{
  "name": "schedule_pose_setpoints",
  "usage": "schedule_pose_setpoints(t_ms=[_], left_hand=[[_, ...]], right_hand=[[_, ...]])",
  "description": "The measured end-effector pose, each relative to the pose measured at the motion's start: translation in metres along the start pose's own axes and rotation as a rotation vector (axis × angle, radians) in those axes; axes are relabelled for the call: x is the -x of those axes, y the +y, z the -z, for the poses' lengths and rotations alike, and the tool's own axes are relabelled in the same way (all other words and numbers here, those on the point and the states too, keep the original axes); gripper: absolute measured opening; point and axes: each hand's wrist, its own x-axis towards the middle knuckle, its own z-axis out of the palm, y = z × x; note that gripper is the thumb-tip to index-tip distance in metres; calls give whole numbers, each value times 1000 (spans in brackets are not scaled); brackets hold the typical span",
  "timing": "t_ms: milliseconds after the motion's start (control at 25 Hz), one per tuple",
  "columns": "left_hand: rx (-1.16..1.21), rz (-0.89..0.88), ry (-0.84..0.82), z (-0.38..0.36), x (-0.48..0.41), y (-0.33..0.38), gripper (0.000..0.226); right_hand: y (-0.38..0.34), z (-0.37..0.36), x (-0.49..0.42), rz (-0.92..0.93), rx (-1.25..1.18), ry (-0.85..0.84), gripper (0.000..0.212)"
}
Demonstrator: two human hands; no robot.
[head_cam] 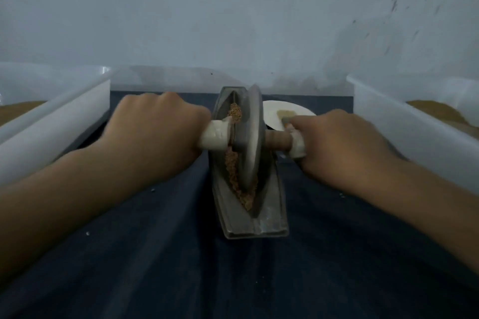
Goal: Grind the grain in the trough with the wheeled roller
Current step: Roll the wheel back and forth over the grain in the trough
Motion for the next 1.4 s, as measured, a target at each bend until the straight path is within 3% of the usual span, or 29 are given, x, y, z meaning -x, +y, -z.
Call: schedule_pose_setpoints(t_ms=[120,240,320,440,560,680,800,920,1040,1120,1280,1400], left_hand=[[22,-3,55,1,10,-10,21],[-70,103,-6,-28,-16,4,16],[0,195,4,-50,-45,8,6],[103,279,-58,-61,-67,4,11],[100,196,-51,-43,-39,6,14],[24,-2,61,-5,-2,0,39],[37,-52,92,12,11,-5,34],[14,90,-59,-16,-8,5,32],[78,262,-82,-50,-48,9,7],[63,293,-119,-53,-68,6,12],[9,115,-106,-27,-42,8,5],[61,-31,36,-2,0,-4,18]], right_hand=[[11,12,12,42,23,42,34],[0,-14,-23,-72,59,-30,21],[-5,-35,-65,-153,19,-35,13],[-7,-36,-99,-161,33,-36,14],[-7,-20,-65,-87,12,-74,23],[-1,4,-5,-3,4,-21,18],[5,19,20,20,-16,24,27],[-1,-4,-8,-45,67,58,31],[-10,-37,-69,-123,81,111,19],[-10,-45,-94,-163,24,79,17],[-4,-31,-44,-68,-33,-4,20],[3,5,2,25,-9,70,24]])
